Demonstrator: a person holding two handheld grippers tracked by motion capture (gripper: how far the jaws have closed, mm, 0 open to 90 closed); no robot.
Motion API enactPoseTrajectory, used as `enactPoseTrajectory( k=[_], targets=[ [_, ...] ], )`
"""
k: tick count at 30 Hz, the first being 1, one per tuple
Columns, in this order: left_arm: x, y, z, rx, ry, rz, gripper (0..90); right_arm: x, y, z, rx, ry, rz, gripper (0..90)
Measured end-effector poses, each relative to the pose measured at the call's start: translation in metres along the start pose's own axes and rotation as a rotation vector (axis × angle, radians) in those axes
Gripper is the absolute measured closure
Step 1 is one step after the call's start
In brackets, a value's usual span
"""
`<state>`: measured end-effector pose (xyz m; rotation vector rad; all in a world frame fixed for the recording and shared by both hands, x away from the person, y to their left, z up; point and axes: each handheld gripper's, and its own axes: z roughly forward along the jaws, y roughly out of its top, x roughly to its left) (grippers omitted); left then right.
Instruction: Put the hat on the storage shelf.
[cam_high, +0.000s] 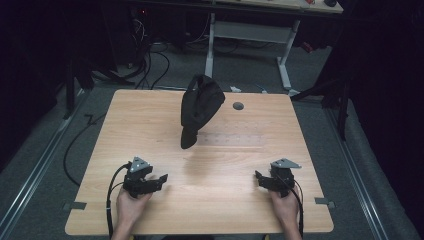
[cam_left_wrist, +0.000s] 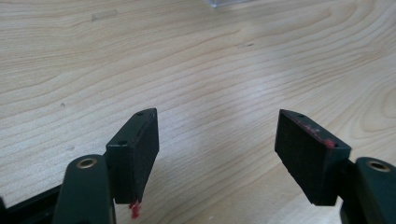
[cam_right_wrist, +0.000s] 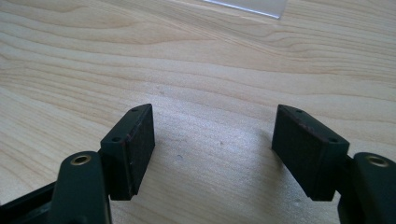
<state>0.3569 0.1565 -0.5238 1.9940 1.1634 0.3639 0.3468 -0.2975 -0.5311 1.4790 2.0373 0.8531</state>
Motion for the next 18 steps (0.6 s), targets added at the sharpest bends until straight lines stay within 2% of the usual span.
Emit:
enactPoseTrajectory(
  k=[5, 7, 8, 18],
  targets=[
    [-0.003, -0.004, 0.007, 0.008, 0.064, 0.023, 28.9, 0.000, 0.000, 0.000, 0.000, 0.000, 0.000, 30.0],
    [-0.005, -0.006, 0.010, 0.024, 0.087, 0.044, 28.4, 0.000, 0.000, 0.000, 0.000, 0.000, 0.000, 30.0],
    [-0.007, -0.008, 0.011, 0.015, 0.105, 0.066, 26.9, 0.000, 0.000, 0.000, 0.000, 0.000, 0.000, 30.0],
    [-0.007, -0.008, 0.011, 0.024, 0.101, 0.065, 22.0, 0.000, 0.000, 0.000, 0.001, 0.001, 0.001, 30.0]
  ],
)
